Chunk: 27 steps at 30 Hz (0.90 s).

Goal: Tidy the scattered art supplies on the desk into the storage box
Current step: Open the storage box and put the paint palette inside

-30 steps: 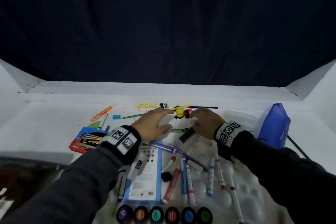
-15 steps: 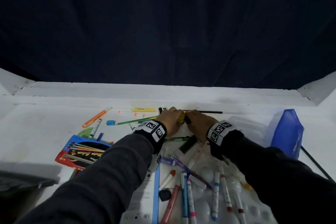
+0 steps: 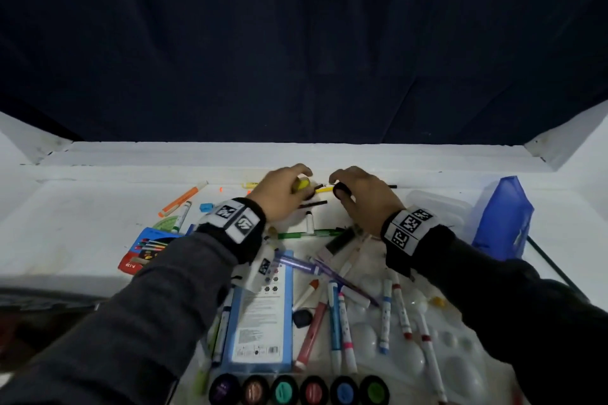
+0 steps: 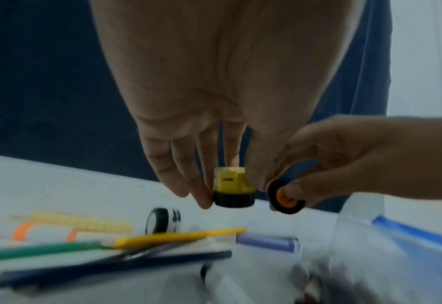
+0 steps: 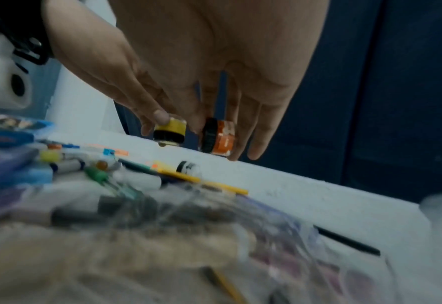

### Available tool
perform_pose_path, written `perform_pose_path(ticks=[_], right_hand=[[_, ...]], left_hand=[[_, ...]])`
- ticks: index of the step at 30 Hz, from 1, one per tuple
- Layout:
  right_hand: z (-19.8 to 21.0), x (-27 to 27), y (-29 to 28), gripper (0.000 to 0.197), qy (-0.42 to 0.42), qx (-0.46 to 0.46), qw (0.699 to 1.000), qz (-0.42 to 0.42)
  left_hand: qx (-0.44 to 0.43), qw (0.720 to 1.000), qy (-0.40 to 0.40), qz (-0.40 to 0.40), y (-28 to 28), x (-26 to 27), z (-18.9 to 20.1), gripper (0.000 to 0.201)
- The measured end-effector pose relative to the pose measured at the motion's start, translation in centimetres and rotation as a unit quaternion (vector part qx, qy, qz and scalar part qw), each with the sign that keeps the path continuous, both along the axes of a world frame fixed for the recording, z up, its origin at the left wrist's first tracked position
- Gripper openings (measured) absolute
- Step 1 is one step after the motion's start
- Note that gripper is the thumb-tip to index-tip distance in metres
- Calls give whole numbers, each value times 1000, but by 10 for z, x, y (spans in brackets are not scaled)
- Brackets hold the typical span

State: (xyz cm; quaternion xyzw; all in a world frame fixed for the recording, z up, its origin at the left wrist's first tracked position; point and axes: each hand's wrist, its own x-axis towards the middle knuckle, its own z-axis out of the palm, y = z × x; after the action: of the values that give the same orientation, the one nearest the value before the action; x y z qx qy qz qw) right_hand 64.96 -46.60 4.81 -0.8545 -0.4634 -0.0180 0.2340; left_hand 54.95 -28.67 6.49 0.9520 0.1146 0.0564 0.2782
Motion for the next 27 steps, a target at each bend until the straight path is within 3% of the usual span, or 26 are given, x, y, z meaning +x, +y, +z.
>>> perform_pose_path(ticks=[5,9,13,19,24,27], right_hand=[[34,-45,-29,29,21,145,988,38],[55,-92,-56,25,86,181,978,57],[60,-137,-88,34,124,171,974,76],[31,-199,-119,25,116,125,978,117],[2,-228,-126,21,121,3,977,173],[-8,-236,-124,17,105,-46,975,189]], left_hand=[[-180,976,-122,25,-8,-79,44,16],[-312,933,-173,40,-36,-146,65,21],[-406,895,-170,66,-60,-197,65,28],[-405,904,-127,50,-98,-246,32,33],[-297,953,-54,20,-114,-272,-3,25],[-217,974,-55,30,-120,-279,-21,28]])
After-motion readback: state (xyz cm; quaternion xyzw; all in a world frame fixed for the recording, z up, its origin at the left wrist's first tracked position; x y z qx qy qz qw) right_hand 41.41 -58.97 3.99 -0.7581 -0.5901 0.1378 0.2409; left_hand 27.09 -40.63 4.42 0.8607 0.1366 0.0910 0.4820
